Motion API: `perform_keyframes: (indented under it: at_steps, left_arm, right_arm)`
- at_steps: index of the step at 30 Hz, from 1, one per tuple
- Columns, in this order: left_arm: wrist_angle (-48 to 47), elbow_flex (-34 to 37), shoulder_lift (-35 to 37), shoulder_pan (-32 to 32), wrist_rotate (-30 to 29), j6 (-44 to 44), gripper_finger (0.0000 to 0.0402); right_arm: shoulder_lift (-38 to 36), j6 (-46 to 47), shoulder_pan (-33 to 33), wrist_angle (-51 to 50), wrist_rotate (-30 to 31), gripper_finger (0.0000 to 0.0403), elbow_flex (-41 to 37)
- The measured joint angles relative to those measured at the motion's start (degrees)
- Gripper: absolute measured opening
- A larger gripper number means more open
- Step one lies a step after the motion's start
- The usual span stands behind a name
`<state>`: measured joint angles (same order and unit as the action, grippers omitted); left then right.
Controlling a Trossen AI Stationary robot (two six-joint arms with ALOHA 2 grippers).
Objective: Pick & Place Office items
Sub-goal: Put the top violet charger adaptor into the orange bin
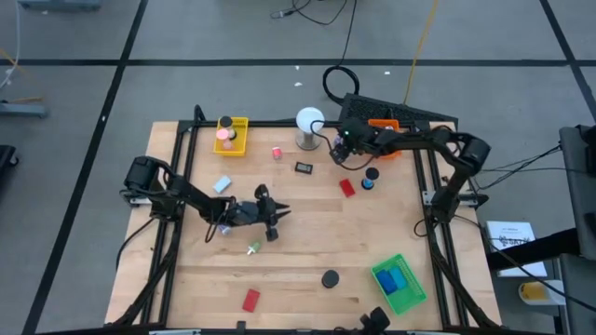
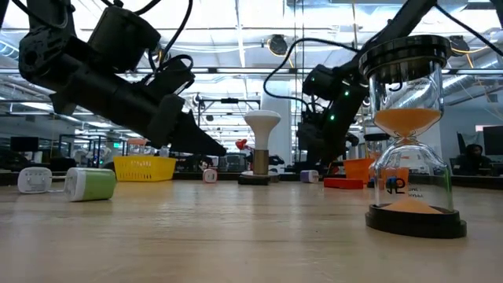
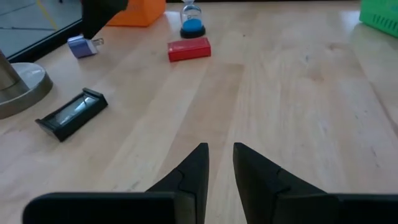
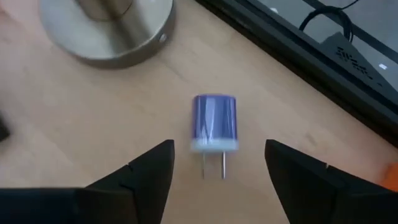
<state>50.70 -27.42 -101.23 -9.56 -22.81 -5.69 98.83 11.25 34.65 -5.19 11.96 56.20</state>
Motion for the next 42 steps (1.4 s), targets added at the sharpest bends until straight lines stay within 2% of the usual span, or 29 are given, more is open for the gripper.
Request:
perform_keyframes:
  at_steps: [11, 15, 22, 25, 28, 34, 38, 42]
  left_arm:
    - [0.07, 0.00, 0.00, -0.24, 0.02, 0.63, 0.0081]
    - [0.07, 0.00, 0.00, -0.24, 0.02, 0.68, 0.0081]
    - [0.00, 0.00, 0.00, -0.26, 0.04, -0.11, 0.0081]
    - [-0.04, 0.00, 0.02, -0.26, 0.08, -0.70, 0.0081]
    - [-0.34, 0.01, 0.02, -0.23, 0.09, -0.74, 0.0081]
    - [-0.44, 0.00, 0.02, 0.60, 0.17, -1.08, 0.0081]
    - [-0.79, 0.01, 0.04, 0.66, 0.17, -1.97, 0.0081]
    - [-0.88, 0.00, 0.04, 0.66, 0.17, -2.01, 0.0081]
  right_arm:
    - [4.25, 0.00, 0.98, 5.52, 0.16, 0.0215, 0.05]
    - [5.15, 0.00, 1.01, 6.69, 0.11, 0.0190, 0.03]
    - [4.60, -0.58, 0.87, 5.66, -0.23, 0.0121, -0.02]
    - [2.18, -0.70, -0.30, 2.18, -1.78, 0.0120, -0.11]
    - [-2.15, -1.32, -3.94, -2.10, -2.05, 0.0121, -0.11]
    - [-7.52, -3.57, -18.36, -2.86, -1.61, 0.0129, -0.09]
    - [-6.76, -4.48, -27.48, -3.13, -1.86, 0.0126, -0.06]
    - [-3.10, -4.95, -33.29, -1.89, -3.40, 0.0128, 0.01]
